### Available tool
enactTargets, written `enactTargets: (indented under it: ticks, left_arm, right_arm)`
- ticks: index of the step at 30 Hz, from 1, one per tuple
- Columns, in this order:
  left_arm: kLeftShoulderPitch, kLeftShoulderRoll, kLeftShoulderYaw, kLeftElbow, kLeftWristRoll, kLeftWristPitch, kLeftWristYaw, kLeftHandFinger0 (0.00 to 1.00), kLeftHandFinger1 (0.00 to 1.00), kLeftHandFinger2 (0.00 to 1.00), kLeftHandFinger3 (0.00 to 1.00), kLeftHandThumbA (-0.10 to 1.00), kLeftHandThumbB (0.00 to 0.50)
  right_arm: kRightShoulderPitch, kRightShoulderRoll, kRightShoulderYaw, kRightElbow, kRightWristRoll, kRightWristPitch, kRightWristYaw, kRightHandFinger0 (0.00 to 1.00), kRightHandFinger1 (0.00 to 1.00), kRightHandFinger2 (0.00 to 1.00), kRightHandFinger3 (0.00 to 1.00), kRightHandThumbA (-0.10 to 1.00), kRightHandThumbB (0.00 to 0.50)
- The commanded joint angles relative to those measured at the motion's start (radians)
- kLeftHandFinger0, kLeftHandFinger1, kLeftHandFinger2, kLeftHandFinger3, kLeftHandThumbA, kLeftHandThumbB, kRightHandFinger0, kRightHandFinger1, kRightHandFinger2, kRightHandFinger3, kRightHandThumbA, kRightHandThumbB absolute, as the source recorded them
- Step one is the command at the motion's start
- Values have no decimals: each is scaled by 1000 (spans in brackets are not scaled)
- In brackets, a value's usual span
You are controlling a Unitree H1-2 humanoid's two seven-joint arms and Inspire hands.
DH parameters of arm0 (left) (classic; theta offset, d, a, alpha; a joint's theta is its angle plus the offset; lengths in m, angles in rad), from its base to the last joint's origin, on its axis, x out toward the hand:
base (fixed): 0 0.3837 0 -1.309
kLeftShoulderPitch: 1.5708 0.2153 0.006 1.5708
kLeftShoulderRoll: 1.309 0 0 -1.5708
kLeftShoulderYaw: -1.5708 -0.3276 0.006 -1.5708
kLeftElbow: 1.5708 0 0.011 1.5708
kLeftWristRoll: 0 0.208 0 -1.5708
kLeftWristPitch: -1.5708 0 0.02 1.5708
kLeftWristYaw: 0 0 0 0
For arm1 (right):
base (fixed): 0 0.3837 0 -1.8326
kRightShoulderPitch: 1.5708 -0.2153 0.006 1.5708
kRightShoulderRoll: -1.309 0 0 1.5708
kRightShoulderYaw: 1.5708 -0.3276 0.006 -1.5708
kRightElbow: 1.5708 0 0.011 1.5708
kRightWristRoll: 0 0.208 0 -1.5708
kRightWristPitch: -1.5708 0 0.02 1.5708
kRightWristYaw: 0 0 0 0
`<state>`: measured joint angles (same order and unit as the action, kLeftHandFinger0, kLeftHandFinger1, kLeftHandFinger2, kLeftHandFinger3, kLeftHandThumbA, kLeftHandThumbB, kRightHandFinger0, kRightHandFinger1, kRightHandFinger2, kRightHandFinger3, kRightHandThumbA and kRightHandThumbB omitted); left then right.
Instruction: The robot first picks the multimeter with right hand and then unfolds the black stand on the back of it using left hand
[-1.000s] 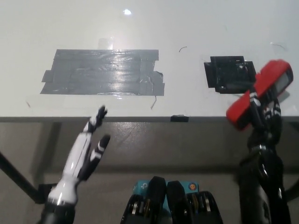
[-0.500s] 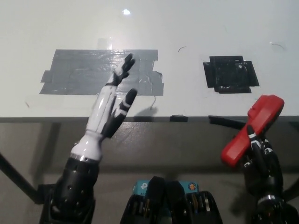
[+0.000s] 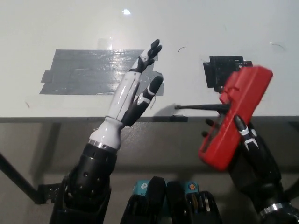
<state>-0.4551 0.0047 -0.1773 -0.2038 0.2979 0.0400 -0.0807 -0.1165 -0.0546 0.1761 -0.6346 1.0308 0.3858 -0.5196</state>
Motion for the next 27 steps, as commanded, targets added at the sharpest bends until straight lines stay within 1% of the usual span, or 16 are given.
enactTargets:
  ticks: [1,3,4,6,8,9,11,16,19,21,24,26,27]
  left_arm:
    - [-100,-24,-36,-131,-4,47,-52,1000,1000,1000,1000,1000,314]
    - [-94,-27,-38,-134,-13,52,-51,1000,1000,1000,1000,1000,326]
    - [-88,-31,-41,-133,-16,52,-51,1000,1000,1000,1000,1000,333]
    - [-83,-32,-45,-132,-20,49,-51,1000,1000,1000,1000,1000,335]
    - [-73,-38,-51,-135,-31,47,-51,1000,1000,1000,1000,1000,346]
    - [-65,-40,-59,-144,-32,48,-54,1000,1000,1000,1000,1000,348]
    - [-57,-37,-63,-157,-30,47,-54,1000,1000,1000,1000,1000,352]
    - [-20,-35,-96,-235,-42,40,-70,1000,1000,1000,1000,1000,319]
    - [-5,-34,-107,-275,-52,54,-77,1000,1000,1000,1000,1000,326]
    - [10,-36,-117,-309,-53,63,-84,1000,1000,1000,1000,1000,330]
    - [23,-35,-129,-358,-42,75,-92,1000,1000,1000,1000,1000,317]
    - [29,-35,-139,-383,-33,78,-96,1000,1000,1000,1000,1000,317]
    - [31,-31,-142,-403,-32,81,-101,1000,1000,1000,1000,1000,326]
  right_arm:
    - [-180,-34,64,-248,349,-14,137,0,467,726,195,-71,207]
    - [-197,-38,63,-244,355,-19,132,0,477,733,182,-70,207]
    - [-201,-40,61,-241,360,-24,126,0,476,730,177,-67,218]
    - [-208,-46,62,-240,359,-29,117,0,460,679,133,-57,218]
    - [-214,-48,59,-239,367,-35,104,0,442,649,101,-73,216]
    - [-216,-49,57,-237,369,-37,104,0,438,648,91,-69,208]
    - [-223,-52,53,-230,369,-37,106,0,441,648,83,-72,210]
    - [-236,-65,43,-212,380,-42,116,0,452,664,106,-62,188]
    - [-242,-67,36,-206,374,-43,119,0,457,669,116,-56,186]
    - [-245,-69,30,-196,379,-44,119,0,439,656,136,-56,184]
    - [-255,-74,22,-184,379,-42,126,0,409,641,172,-39,174]
    - [-258,-74,17,-183,377,-42,118,0,379,616,184,-37,183]
    - [-263,-73,16,-184,375,-40,111,0,355,595,196,-31,188]
